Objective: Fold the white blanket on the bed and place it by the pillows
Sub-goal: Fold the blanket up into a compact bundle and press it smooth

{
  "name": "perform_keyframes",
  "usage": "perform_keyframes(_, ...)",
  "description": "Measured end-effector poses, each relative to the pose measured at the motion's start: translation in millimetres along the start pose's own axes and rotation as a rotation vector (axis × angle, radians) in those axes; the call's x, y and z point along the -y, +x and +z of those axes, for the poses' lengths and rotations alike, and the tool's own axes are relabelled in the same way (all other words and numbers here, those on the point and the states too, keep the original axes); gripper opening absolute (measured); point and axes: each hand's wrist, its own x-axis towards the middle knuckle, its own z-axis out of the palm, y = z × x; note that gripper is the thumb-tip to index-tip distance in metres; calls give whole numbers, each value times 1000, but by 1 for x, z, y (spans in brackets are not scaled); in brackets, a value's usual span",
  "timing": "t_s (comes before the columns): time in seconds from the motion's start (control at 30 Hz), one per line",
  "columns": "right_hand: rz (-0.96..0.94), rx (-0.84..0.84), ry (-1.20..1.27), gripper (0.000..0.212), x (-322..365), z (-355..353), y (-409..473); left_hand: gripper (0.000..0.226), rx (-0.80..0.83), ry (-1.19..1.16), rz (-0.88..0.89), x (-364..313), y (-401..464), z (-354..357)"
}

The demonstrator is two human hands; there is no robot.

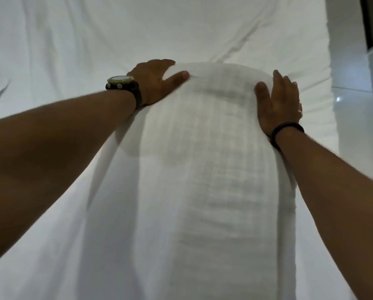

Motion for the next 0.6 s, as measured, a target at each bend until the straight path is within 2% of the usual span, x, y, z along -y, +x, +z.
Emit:
perform_keyframes(0.17,2,-40,50,68,-19,10,15,71,-31,24,55,0,14,6)
perform_keyframes(0.23,14,-52,91,67,-19,13,15,74,-17,78,-29,3,19,4)
perform_keyframes(0.3,63,-69,141,69,-23,10,15,87,11,139,-108,1,21,1)
perform_keyframes(0.37,150,-38,184,71,-25,4,7,94,8,103,-187,-2,12,-2)
perform_keyframes(0.47,270,83,274,75,-27,-12,-33,120,-31,-184,-371,-1,-32,-11)
perform_keyframes(0.53,299,171,362,79,-34,-26,-75,134,48,-453,-451,9,-83,-22)
perform_keyframes(0.57,321,206,435,83,-38,-32,-100,129,145,-654,-453,17,-114,-25)
perform_keyframes(0.6,342,237,535,90,-38,-40,-131,115,267,-895,-435,24,-148,-26)
